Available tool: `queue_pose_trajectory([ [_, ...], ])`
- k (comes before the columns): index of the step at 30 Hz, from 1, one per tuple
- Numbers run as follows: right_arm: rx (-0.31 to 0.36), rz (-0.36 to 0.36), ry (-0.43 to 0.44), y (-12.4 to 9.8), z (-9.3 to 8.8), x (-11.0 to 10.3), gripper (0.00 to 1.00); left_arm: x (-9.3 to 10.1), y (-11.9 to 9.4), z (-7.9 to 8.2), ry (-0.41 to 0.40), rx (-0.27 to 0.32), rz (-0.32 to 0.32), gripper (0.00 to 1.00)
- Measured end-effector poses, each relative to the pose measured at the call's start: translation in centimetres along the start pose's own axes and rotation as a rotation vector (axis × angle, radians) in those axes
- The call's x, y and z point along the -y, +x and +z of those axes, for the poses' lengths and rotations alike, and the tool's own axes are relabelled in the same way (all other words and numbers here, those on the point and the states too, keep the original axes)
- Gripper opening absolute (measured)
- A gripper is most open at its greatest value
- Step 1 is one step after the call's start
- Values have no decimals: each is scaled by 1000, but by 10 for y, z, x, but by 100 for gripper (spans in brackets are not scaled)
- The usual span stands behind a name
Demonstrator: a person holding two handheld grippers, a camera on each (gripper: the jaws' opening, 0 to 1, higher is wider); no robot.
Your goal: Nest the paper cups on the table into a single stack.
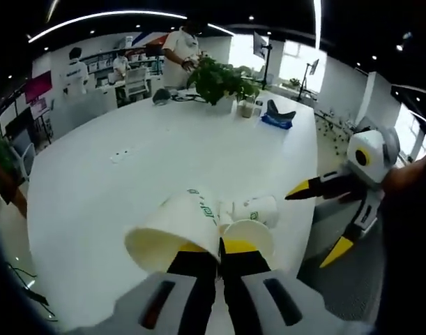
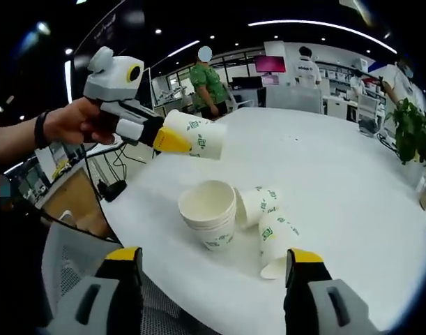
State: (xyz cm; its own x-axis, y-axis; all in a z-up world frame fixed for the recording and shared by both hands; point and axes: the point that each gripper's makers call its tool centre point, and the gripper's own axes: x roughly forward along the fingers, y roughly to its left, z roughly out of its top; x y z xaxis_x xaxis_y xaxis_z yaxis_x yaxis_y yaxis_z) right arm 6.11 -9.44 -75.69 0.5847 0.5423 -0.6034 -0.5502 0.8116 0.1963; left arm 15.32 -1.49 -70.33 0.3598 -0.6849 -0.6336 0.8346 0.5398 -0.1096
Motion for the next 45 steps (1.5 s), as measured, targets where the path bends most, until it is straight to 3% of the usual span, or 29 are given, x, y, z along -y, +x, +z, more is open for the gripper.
queue_pose_trajectory([
  [28, 10, 10, -18, 2, 0, -4, 86, 47, -8, 5, 152, -70, -51, 0],
  [39, 15, 6, -7, 2, 1, -3, 86, 54, -7, -4, 268, -165, -65, 0],
  [45, 17, 6, 0, 1, 0, -3, 86, 56, -8, -5, 268, -178, -76, 0],
])
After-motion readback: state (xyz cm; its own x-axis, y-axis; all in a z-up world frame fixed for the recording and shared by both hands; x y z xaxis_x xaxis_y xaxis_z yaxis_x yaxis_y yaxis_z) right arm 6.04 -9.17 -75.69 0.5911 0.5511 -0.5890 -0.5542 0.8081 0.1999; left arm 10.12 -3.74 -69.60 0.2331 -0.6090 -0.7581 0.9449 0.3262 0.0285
